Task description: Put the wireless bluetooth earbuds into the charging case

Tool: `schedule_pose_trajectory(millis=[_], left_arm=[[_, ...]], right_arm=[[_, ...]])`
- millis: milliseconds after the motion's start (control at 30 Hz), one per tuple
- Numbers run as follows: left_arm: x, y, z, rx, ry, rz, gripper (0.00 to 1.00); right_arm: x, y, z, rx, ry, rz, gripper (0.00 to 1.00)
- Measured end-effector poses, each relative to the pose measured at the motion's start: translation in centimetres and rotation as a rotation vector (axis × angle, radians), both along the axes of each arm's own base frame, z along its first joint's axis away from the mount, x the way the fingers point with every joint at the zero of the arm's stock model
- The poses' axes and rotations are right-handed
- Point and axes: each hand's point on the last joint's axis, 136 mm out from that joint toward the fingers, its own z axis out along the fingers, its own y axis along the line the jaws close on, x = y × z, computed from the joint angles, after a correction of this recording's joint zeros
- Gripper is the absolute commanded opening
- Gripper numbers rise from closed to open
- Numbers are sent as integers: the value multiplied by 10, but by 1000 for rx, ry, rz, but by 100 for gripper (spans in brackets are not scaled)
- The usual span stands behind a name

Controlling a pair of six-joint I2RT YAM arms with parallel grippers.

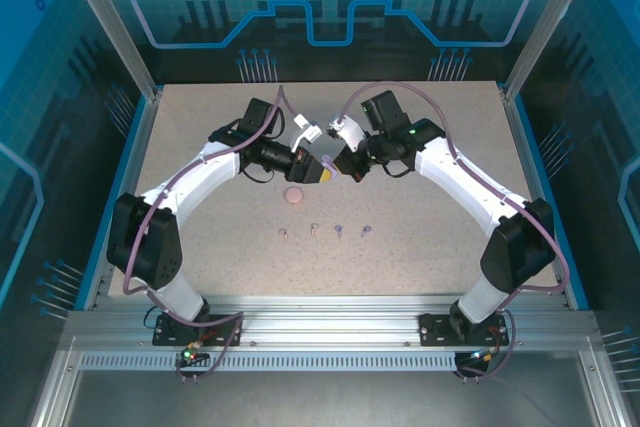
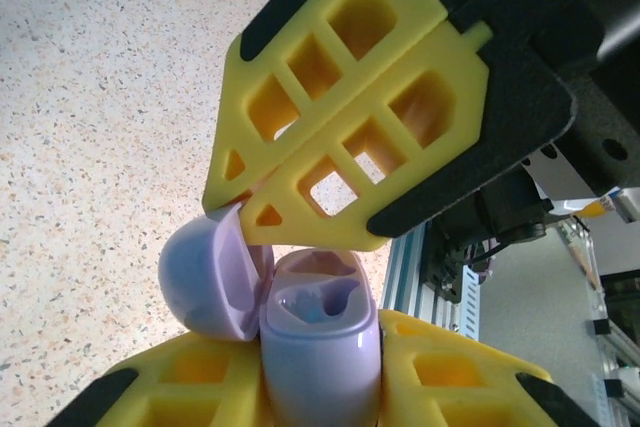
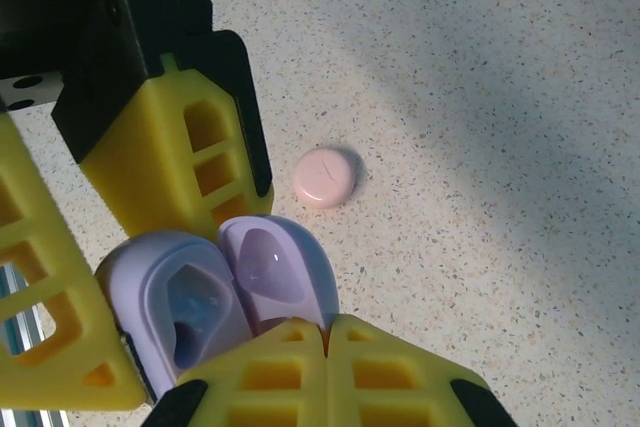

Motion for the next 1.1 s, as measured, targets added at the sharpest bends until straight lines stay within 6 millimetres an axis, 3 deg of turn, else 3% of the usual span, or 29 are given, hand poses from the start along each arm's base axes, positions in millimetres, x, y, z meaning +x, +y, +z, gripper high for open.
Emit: schedule_pose_trajectory(millis=[133,267,333,500,700,767,867,1100], left_arm=[[1,0,0,-3,-2,4,8],[3,-1,-2,-11,-6,9,0],[3,0,-2,-18,-7,16,0],[6,10,-4,-49,-40,70,0],[12,40,5,-88,-131,227,0],[10,45,10,-100,-175,268,0],[6,52,21,-128,-247,325,0],[0,69,42,-171,-412,473,0]], right_arm=[[1,0,0,-2,-3,-3,4],[4,-3,0,-10,-6,-28,35],[10,-10,1,-2,-2,-61,42],[13,-34,16,66,2,-157,51],[-9,-65,32,145,36,-295,53],[-15,-67,24,155,88,-345,53],[-22,-67,-4,128,189,-433,53],[-44,-40,-74,-29,375,-572,51]])
